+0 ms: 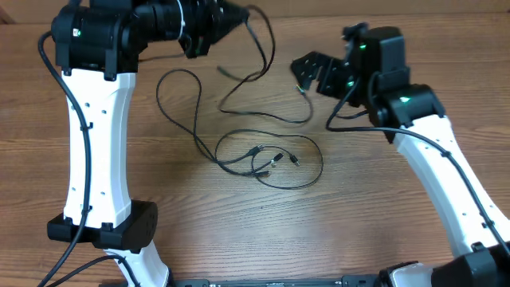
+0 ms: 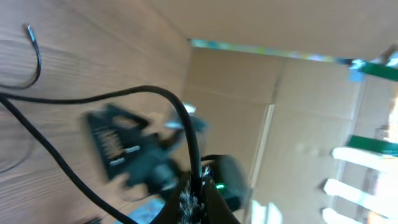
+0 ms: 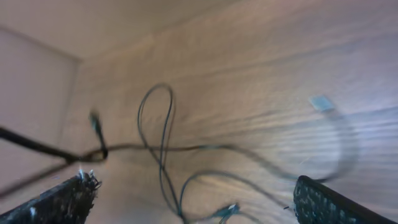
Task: Untangle cables
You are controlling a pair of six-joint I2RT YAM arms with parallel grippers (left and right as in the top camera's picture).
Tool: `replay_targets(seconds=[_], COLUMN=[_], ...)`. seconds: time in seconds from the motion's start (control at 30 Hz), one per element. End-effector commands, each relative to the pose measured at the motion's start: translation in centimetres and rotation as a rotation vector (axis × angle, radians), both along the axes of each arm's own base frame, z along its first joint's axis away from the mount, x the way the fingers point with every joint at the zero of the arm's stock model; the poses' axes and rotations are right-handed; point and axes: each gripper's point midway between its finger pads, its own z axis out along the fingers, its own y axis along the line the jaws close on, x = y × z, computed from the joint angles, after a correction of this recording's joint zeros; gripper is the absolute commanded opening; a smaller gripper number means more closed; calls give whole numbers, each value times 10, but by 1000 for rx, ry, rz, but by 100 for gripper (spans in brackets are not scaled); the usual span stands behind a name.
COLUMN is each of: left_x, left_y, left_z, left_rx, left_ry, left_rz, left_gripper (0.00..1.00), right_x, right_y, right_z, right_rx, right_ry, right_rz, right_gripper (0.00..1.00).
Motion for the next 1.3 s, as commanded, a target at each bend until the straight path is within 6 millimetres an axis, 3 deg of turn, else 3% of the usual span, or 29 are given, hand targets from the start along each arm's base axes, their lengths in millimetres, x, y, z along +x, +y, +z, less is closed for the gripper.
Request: replay_targets(seconds=[0.0,0.1,0.3,0.57,0.7,0.9,1.13,1.27], left_x=[-7,-4,-8,-20,-19,-17,-18,-18], left_y=[-3,-5,-6,-6,-5,-2,-2,-2], left_z=[39,60,82,118,119,123,135,137], left_rx=[-123,-200,-296,-393,-411,-438,-481,-482], left_ry=[-17,-19,27,-8,20,45,44,33], left_rz=[9,33,47,31,44,59,53,50], left_gripper=[4,4,4,4,4,4,4,4], right_x=[-11,-15,-13,27,26,27,28,30], right_y=[30,47,60,39,45,47,47,48], right_z=[3,7,18,47,53,57,60,65], right_rx=[3,2,20,-77,-75,-71,-105,-116], right_ry=[-20,-51,-110,-326,-363,-384,-426,-461], right_rz=[105,138,160,10,58,63,90,99], right_gripper=[100,100,100,94,90,65,58,44])
